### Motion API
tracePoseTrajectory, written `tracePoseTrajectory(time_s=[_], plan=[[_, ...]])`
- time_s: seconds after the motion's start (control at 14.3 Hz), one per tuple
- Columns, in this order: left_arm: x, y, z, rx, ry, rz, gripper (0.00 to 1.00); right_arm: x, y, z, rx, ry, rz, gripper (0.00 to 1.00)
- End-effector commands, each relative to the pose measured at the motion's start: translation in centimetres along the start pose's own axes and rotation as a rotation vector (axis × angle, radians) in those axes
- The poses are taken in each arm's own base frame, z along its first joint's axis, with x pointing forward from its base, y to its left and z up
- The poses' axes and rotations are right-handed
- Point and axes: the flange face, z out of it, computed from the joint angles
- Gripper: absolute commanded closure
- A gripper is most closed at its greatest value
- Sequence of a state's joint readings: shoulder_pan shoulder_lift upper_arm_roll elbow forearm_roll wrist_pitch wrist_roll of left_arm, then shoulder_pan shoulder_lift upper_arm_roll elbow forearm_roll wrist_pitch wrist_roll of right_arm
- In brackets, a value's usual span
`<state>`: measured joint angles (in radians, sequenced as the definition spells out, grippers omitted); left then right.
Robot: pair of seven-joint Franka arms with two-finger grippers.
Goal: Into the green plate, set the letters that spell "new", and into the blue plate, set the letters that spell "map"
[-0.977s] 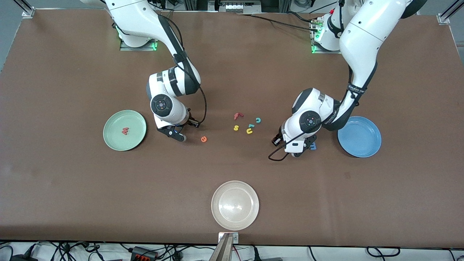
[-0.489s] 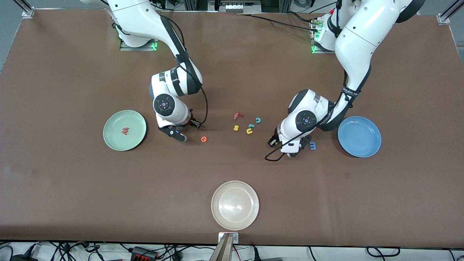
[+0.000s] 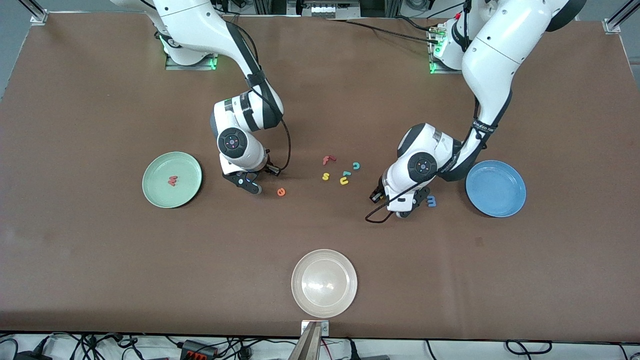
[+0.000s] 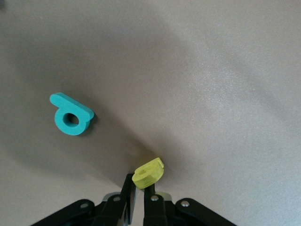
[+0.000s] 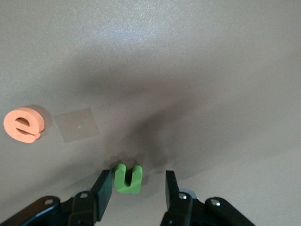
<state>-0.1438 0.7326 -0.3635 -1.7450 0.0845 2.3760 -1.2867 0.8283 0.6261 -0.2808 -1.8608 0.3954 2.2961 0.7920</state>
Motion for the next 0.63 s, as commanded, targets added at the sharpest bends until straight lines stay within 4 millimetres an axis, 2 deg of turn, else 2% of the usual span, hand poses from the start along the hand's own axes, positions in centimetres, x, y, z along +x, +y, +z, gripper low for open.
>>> tracePoseTrajectory(time_s=[0.0, 0.21, 0.42, 0.49, 0.56], plan=[[0.6, -0.2, -0.5, 0.022, 0.043, 0.035, 0.99, -0.1, -0.4, 0.2, 0.01, -0.004, 0.024, 0.5], [0.8, -0.6, -2.8, 0.106, 0.036, 0.048, 0.99, 0.0, -0.4, 0.7, 0.006, -0.003, 0.026, 0.52], [0.8, -0.7, -2.8, 0.121, 0.029, 0.073, 0.99, 0.1, -0.4, 0.6, 0.009, -0.001, 0.026, 0.52], [0.8, -0.4, -3.3, 0.112, 0.033, 0.072, 0.92, 0.1, -0.4, 0.7, 0.007, -0.001, 0.026, 0.53], [0.9, 0.0, -3.8, 0.1, 0.036, 0.065, 0.61, 0.1, -0.4, 0.7, 0.006, 0.0, 0.023, 0.54]])
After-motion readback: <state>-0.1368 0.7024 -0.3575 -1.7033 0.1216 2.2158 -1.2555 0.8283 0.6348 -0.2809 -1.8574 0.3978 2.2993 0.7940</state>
